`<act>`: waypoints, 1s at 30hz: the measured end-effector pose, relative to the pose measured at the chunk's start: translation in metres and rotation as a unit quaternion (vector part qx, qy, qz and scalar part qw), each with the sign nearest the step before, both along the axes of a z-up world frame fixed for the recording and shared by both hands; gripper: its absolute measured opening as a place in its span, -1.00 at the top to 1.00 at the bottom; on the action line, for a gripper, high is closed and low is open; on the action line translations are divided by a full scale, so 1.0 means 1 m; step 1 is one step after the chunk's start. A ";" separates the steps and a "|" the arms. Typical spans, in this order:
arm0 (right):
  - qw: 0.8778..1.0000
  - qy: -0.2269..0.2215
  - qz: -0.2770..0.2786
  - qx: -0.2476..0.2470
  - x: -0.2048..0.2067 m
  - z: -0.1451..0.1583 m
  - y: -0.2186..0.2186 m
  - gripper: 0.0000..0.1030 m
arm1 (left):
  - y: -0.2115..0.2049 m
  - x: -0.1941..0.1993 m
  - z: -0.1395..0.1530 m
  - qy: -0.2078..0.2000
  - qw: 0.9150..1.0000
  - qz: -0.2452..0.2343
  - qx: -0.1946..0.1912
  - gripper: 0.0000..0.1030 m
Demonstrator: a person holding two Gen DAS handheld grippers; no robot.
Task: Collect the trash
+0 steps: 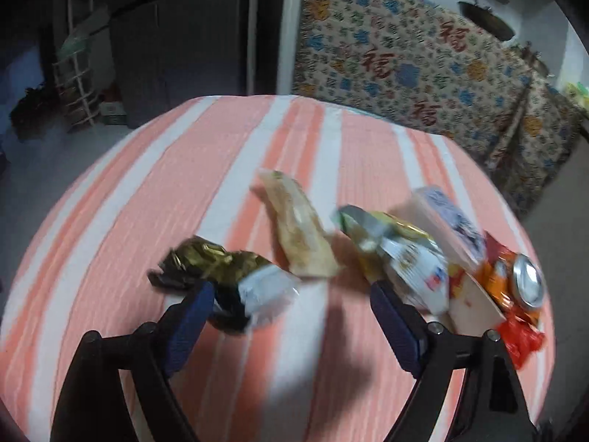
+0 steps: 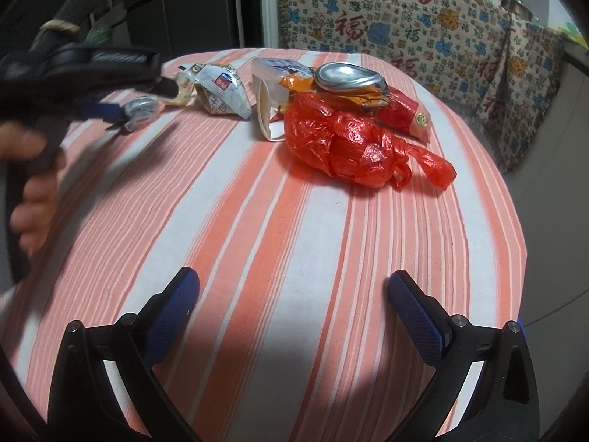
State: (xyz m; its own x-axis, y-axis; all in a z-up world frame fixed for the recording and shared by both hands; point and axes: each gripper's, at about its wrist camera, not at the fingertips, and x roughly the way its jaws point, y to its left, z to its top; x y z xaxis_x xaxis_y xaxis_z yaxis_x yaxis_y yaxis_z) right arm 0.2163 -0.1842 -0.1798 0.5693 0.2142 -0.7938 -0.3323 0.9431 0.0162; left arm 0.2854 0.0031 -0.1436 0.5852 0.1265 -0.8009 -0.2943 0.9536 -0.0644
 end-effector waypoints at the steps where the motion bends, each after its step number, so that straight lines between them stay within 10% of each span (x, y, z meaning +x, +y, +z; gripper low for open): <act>1: 1.000 0.000 0.001 0.000 0.000 0.000 0.000 -0.99 | 0.001 0.003 -0.004 0.006 1.000 0.007 0.016 -0.72; 8: 1.000 0.000 0.004 0.002 0.000 0.000 -0.001 -0.99 | 0.029 -0.046 -0.010 0.005 0.999 -0.021 0.024 -0.72; 14: 1.000 0.001 0.002 0.000 0.001 0.000 0.000 -0.99 | 0.078 -0.087 -0.012 -0.021 0.997 -0.058 -0.054 -0.72; 19: 1.000 0.002 0.000 -0.001 0.003 0.001 0.000 -0.99 | 0.074 -0.059 0.007 -0.044 0.991 -0.087 -0.095 -0.72; 23: 1.000 0.002 0.001 -0.001 0.003 0.001 0.000 -0.99 | 0.066 -0.012 0.039 -0.080 0.988 -0.126 -0.040 -0.73; 30: 1.000 0.000 0.004 0.003 -0.001 0.000 0.000 -0.99 | 0.063 0.047 -0.006 0.071 0.947 -0.309 -0.055 -0.72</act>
State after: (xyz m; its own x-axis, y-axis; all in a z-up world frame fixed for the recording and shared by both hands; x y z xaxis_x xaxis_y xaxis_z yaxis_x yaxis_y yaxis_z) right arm 0.2154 -0.1843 -0.1795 0.5668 0.2230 -0.7931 -0.3395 0.9404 0.0217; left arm 0.3326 0.0657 -0.1494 0.4060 -0.2944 -0.8651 0.3046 0.9361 -0.1756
